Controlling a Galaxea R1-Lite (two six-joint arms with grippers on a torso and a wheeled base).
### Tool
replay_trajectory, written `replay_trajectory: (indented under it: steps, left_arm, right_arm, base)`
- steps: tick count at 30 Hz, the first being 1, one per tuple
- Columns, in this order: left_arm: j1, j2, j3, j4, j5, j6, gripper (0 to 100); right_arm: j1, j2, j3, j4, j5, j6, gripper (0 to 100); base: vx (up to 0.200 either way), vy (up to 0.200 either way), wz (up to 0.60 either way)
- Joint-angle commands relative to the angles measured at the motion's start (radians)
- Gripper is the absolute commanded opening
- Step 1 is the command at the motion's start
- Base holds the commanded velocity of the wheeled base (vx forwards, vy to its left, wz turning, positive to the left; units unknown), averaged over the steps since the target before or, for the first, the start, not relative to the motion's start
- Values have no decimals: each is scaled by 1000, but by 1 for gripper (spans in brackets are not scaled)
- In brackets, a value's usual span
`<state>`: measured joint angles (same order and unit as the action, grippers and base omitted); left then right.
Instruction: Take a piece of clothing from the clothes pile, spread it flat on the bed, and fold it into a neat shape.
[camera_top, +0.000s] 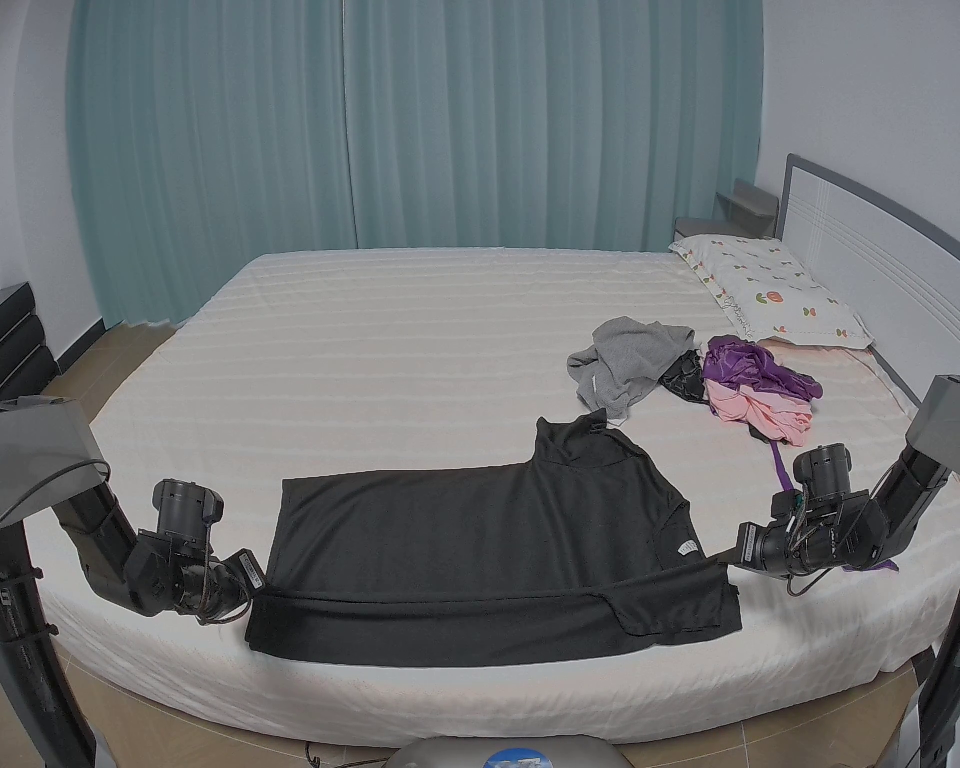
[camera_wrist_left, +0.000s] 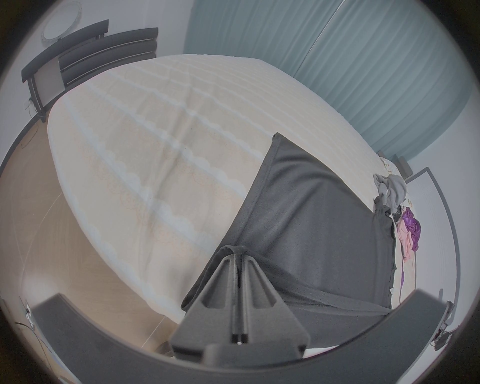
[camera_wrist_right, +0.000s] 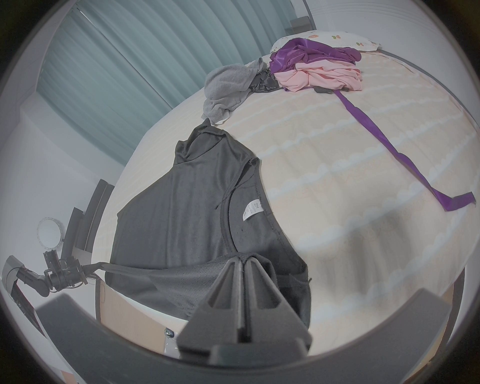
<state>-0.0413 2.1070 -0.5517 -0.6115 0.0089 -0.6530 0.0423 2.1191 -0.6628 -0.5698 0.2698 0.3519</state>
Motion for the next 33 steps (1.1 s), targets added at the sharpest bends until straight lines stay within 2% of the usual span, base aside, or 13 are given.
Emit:
replay_trajectory:
  steps: [1,15,16,17,26,33]
  left_arm:
    - [1,67,-25,-1,0,0,0]
    - [0,131,-88,-1,3,-22,0]
    - [0,131,-93,-1,3,-31,100]
    - [-2,131,-94,-1,3,-37,100]
    - [4,119,-94,-1,0,-73,100]
    - [18,4,-37,-2,-21,-82,100]
  right_arm:
    - [1,55,-32,1,-1,2,0]
    - [17,137,-95,2,0,4,0]
    - [21,142,-95,2,0,6,0]
    - [21,142,-95,1,0,6,100]
    - [22,65,-75,-4,16,105,100]
    - [21,-44,28,-21,83,242,100]
  base:
    - [0,0,0]
    - [0,0,0]
    - [0,0,0]
    - [0,0,0]
    - [0,0,0]
    - [0,0,0]
